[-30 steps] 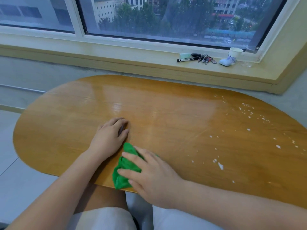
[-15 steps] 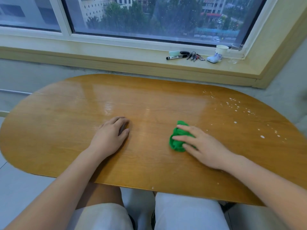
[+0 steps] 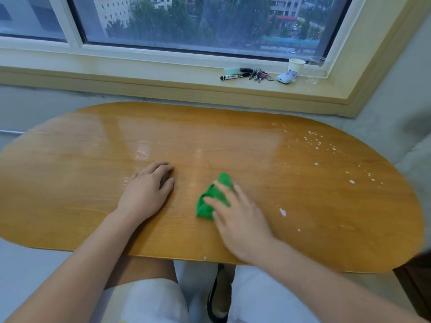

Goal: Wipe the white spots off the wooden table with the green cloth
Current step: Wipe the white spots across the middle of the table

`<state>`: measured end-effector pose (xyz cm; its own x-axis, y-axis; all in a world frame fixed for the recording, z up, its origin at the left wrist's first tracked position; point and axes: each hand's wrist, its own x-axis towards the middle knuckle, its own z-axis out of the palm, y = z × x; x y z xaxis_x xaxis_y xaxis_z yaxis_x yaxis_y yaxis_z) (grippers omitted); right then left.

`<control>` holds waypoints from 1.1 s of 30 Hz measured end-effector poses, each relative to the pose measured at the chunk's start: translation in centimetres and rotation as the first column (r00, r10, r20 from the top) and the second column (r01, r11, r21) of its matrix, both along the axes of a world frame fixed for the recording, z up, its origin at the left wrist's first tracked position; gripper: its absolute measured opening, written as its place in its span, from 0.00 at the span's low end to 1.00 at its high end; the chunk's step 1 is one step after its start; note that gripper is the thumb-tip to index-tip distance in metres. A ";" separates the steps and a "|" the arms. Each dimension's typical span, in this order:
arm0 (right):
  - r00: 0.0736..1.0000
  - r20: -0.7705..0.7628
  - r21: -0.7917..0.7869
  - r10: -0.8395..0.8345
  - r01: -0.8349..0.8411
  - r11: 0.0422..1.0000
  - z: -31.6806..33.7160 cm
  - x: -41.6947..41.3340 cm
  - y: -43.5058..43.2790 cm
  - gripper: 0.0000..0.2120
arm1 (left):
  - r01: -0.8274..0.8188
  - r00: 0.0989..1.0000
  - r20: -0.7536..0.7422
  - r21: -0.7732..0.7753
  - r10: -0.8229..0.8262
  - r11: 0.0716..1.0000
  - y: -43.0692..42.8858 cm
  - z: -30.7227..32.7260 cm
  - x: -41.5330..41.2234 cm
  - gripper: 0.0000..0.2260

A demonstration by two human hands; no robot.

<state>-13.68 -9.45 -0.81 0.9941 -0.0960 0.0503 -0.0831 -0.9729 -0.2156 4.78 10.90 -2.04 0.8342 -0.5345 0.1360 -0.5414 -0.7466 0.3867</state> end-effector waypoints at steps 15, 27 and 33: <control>0.988 0.036 0.037 0.147 -0.149 0.988 -0.6 -6.1 -2.6 0.21 | 0.091 0.996 -0.019 0.023 -0.091 0.996 -2.7 0.8 -1.4 0.21; 0.918 0.023 0.051 -0.395 0.394 0.918 -1.8 -17.3 -21.6 0.21 | 0.318 0.948 -0.029 0.040 -0.317 0.947 -14.3 1.9 -4.4 0.23; 0.789 0.048 0.075 -0.613 0.609 0.790 -2.1 -20.3 -28.9 0.19 | 0.333 0.943 -0.017 0.055 -0.333 0.941 -16.7 1.5 -4.8 0.23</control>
